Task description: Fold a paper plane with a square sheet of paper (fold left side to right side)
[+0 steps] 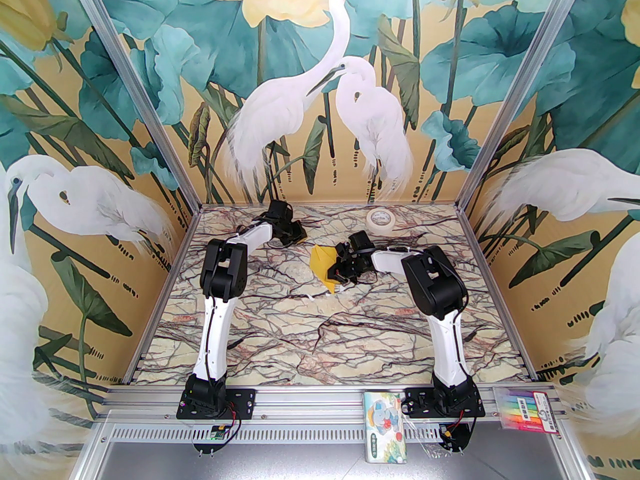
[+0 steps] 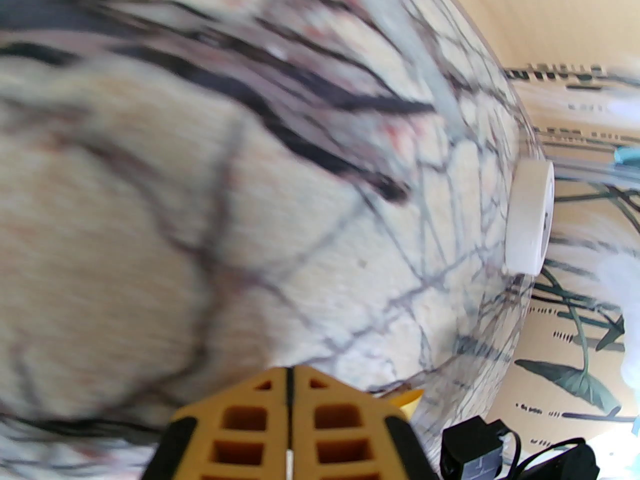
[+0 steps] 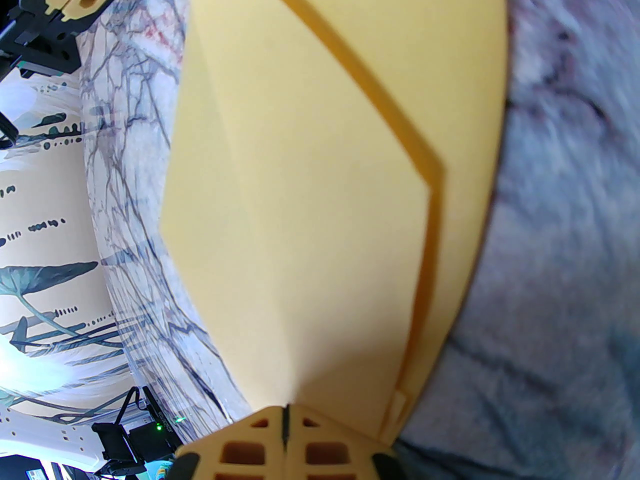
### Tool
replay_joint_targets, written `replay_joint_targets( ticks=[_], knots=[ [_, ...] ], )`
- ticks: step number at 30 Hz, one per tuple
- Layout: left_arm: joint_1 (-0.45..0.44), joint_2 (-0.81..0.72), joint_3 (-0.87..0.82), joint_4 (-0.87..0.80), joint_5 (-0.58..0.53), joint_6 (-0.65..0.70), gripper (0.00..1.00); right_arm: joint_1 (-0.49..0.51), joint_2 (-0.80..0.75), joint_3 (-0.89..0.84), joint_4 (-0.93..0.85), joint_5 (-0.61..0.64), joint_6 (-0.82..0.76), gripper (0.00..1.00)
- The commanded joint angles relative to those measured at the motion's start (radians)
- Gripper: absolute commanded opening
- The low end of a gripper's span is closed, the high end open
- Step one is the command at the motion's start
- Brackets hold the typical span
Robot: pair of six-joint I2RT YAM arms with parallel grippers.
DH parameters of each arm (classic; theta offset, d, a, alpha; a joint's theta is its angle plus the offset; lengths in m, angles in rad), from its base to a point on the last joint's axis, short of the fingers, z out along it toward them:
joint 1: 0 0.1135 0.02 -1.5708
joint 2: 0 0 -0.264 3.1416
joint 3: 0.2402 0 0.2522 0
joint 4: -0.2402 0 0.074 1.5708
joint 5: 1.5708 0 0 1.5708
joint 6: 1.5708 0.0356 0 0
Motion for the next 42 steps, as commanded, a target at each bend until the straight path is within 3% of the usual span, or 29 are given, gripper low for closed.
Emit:
replay_joint_targets(
  ticks=[1, 7, 12, 20, 27, 42],
  knots=[
    [-0.023, -0.110, -0.062, 0.004, 0.025, -0.022, 0.08, 0.007, 0.008, 0.024, -0.204, 0.115, -0.021, 0.00],
    [-0.026, -0.258, -0.235, 0.032, 0.031, -0.052, 0.27, 0.000, -0.017, 0.140, -0.282, 0.166, -0.051, 0.04],
    [-0.027, -0.397, -0.435, 0.070, 0.008, -0.081, 0.37, -0.014, -0.007, 0.191, -0.333, 0.215, -0.091, 0.09],
    [-0.053, -0.528, -0.722, 0.240, 0.045, -0.250, 0.52, -0.031, 0.039, 0.228, -0.379, 0.272, -0.150, 0.04],
    [-0.128, -0.514, -0.779, 0.308, 0.024, -0.316, 0.53, -0.032, 0.069, 0.222, -0.362, 0.273, -0.152, 0.03],
    [-0.194, -0.365, -0.711, 0.447, 0.086, -0.327, 0.49, -0.029, 0.060, 0.174, -0.328, 0.249, -0.137, 0.03]
  ],
)
